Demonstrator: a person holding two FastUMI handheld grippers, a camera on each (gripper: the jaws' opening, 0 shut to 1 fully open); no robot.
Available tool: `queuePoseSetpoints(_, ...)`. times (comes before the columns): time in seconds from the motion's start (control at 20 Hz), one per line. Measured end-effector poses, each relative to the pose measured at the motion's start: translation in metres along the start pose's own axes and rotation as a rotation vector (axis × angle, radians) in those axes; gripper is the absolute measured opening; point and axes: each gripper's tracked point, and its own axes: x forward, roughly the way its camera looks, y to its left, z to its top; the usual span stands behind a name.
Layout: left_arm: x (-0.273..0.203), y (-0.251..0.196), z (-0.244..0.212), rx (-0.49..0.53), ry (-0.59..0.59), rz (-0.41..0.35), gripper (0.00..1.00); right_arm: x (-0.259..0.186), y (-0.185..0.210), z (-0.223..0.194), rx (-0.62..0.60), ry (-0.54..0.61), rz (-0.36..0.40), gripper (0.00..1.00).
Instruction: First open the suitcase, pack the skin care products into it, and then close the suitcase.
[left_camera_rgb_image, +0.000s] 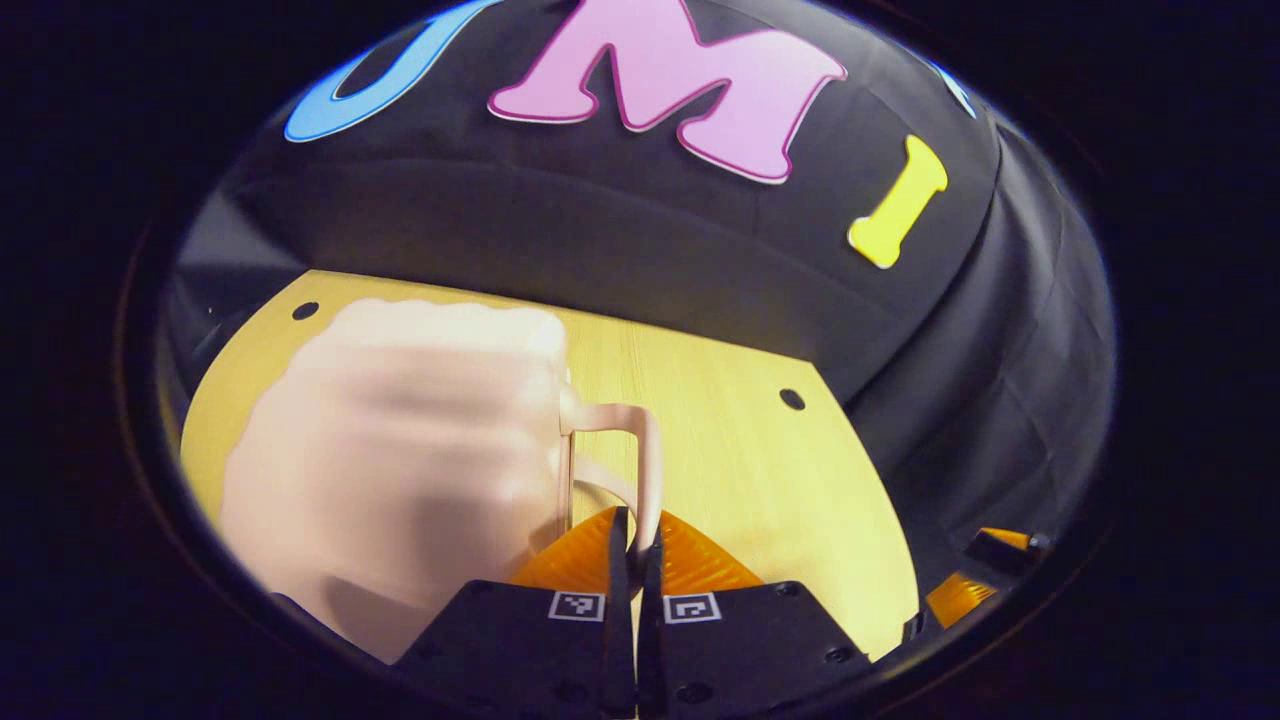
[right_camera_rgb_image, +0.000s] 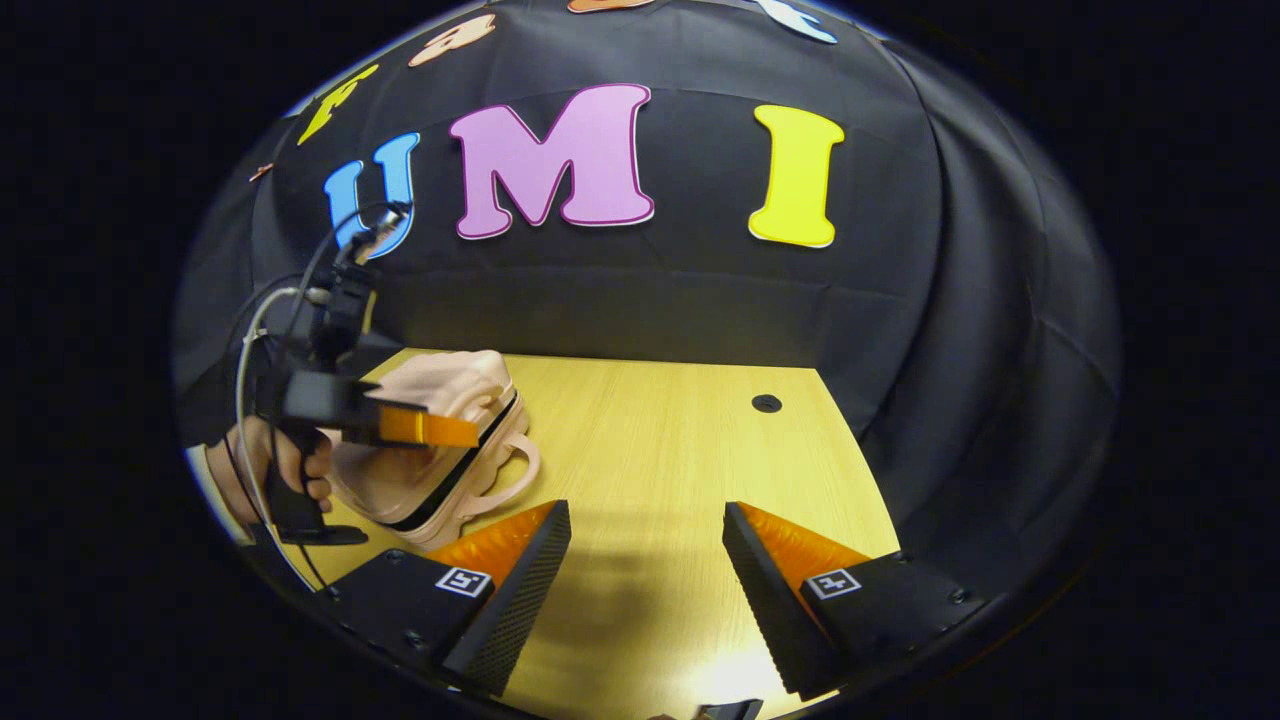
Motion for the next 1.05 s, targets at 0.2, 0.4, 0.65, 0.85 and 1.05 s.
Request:
queuePoseSetpoints(0.2, 0.001, -0.001, -0.002, 0.089, -0.008, 0.007, 0.24, -0.007, -0.011, 0.0, 0.027, -0.006, -0.025, 0.98)
queuePoseSetpoints(0.4, -0.044, -0.015, 0.02, 0.061, -0.16, -0.014, 0.82, -0.021, -0.013, 0.012, 0.047, -0.043, -0.045, 0.96)
queuePoseSetpoints(0.65, -0.176, 0.0, 0.072, 0.105, -0.467, 0.072, 0.96, -0.053, 0.006, 0.042, 0.09, -0.156, -0.029, 0.97)
queuePoseSetpoints(0.85, -0.279, 0.018, 0.07, 0.111, -0.618, 0.14, 0.96, -0.101, 0.033, 0.067, 0.126, -0.302, -0.022, 0.96)
queuePoseSetpoints(1.05, -0.345, 0.039, 0.042, 0.099, -0.695, 0.167, 0.96, -0.138, 0.056, 0.057, 0.089, -0.328, -0.039, 0.96)
